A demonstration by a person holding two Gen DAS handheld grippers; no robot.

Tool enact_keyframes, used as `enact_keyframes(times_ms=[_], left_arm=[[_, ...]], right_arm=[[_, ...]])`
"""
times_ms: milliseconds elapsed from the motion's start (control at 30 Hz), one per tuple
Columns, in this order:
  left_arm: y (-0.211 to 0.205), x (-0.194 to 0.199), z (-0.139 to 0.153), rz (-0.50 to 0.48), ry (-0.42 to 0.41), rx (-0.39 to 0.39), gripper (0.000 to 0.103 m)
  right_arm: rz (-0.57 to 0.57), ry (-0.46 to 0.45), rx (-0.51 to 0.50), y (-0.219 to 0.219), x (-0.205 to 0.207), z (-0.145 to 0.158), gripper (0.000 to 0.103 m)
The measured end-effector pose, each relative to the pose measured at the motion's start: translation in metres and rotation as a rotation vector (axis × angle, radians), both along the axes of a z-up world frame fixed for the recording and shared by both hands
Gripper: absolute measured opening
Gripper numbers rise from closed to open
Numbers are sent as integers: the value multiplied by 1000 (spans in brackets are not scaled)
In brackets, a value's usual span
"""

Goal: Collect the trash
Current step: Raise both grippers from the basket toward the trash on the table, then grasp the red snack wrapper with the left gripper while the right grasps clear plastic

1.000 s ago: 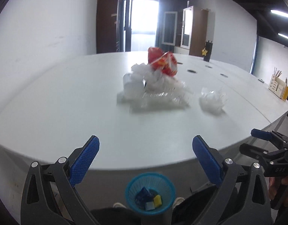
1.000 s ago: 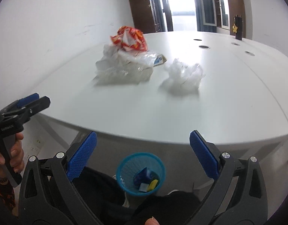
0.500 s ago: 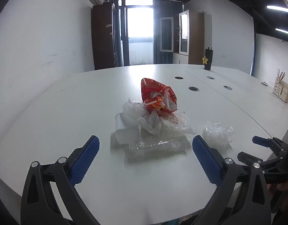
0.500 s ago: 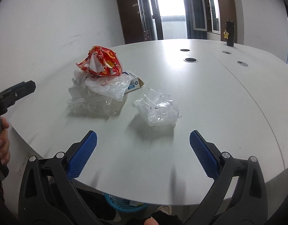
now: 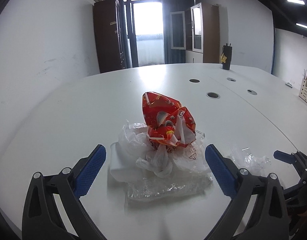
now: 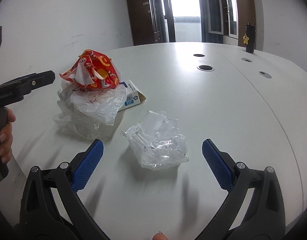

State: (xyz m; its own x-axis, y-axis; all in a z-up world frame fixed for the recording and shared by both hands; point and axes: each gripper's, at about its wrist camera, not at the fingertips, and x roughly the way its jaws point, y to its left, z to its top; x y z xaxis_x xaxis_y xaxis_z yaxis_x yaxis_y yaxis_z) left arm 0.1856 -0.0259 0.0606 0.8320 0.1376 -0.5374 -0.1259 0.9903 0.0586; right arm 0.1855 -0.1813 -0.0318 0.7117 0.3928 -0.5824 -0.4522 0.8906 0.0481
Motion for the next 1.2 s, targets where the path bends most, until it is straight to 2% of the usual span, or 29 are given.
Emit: enact_keyframes(times_ms=[133,233,267,300,333,400,467,567,600,667,733,900,1033,1100,1200], left_arm=[[0,26,-9,-3,38,16,94],[-4,38,-10,-23,53,32,89],[-6,42,-11,-26,57,43,84],[-7,45,-12,-26,60,53,81],[-9,49,-13,-28,67,60,77],[-10,54,-16,-37,82,62,69],[-11,59,-21,-42,104,63,48],[-12,56,-23,-38,88,81,37],[-12,54,-22,-39,78,80,35],[-12,46,-18,-38,52,67,28],[-12,37,-12,-40,18,60,27],[-10,6,8,-44,-69,24,25],[-3,-34,20,-47,-123,-42,25],[2,-63,22,-35,-176,-82,24],[6,-95,21,-31,-206,-120,24]], right_arm=[[14,-9,-8,1,5,1,94],[41,15,10,1,15,-6,88],[45,23,20,1,18,-8,85],[52,40,31,0,21,-9,74],[56,40,39,-1,22,-9,67],[50,45,46,-4,23,-9,63],[60,53,43,-3,22,-11,56],[65,54,43,-2,21,-12,45],[62,52,45,-2,21,-12,38],[59,39,37,-2,19,-12,32],[57,29,30,0,16,-11,26],[50,1,16,2,8,-5,22],[44,-27,6,2,-5,4,22],[36,-50,20,1,-16,12,22],[43,-60,60,1,-31,20,21]])
